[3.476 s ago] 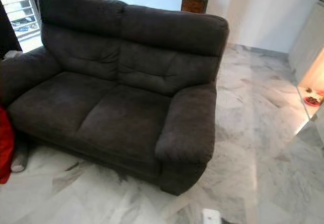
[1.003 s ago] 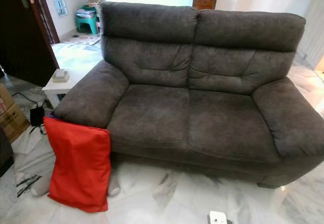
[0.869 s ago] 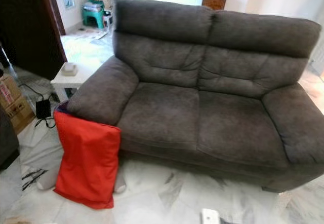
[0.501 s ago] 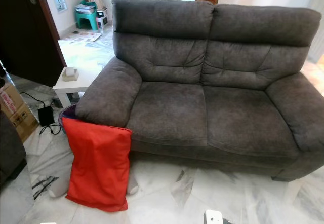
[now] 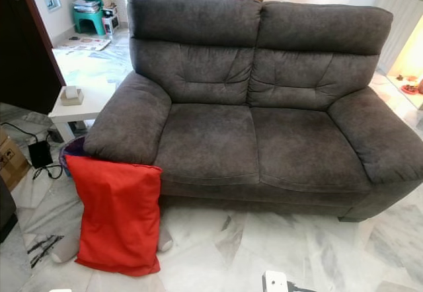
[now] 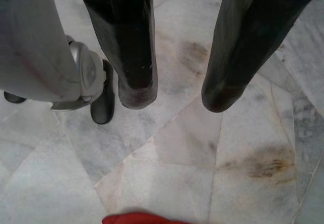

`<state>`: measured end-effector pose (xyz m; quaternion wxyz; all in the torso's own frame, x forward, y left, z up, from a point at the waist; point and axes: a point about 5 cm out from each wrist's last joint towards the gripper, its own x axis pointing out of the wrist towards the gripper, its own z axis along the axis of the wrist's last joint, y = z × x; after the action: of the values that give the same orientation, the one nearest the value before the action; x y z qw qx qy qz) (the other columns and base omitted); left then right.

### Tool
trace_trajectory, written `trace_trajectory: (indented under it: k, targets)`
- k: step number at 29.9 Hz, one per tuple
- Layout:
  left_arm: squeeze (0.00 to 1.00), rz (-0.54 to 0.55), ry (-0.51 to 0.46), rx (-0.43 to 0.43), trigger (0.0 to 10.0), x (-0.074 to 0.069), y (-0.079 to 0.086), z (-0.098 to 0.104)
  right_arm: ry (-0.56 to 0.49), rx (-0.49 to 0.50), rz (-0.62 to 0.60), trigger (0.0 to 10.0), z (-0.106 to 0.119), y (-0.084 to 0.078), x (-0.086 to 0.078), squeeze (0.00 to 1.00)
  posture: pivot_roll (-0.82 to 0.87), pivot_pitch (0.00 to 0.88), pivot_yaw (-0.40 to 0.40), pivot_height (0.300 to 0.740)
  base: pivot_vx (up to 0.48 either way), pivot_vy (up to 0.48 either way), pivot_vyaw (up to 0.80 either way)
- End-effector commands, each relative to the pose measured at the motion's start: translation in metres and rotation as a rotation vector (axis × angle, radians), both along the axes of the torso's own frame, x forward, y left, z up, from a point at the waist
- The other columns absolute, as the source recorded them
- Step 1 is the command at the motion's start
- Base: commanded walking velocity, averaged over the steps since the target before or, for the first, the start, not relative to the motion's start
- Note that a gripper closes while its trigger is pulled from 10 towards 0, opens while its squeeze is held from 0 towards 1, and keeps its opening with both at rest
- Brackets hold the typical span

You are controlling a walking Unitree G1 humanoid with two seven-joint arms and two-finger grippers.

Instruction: Move the pillow to the sofa from floor

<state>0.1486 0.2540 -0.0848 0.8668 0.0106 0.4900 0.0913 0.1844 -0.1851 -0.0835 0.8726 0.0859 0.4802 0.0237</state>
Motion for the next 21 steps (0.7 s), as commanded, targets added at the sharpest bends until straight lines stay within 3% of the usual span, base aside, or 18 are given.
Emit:
trace_trajectory:
  k: [1,21]
  targets:
    - [0.0,-0.009,0.014,-0.003,10.0,-0.0031,-0.0013,-0.0017,-0.01,-0.004,-0.003,10.0,0.0012,-0.0007,0.0021,0.0,0.08,0.0,-0.011,0.74,0.33,0.0,0.0]
    - [0.0,-0.005,0.013,-0.006,10.0,-0.003,-0.0016,-0.0017,-0.008,-0.008,0.001,10.0,0.0013,-0.0012,0.0023,0.0,0.08,0.0,-0.013,0.74,0.391,0.0,0.0]
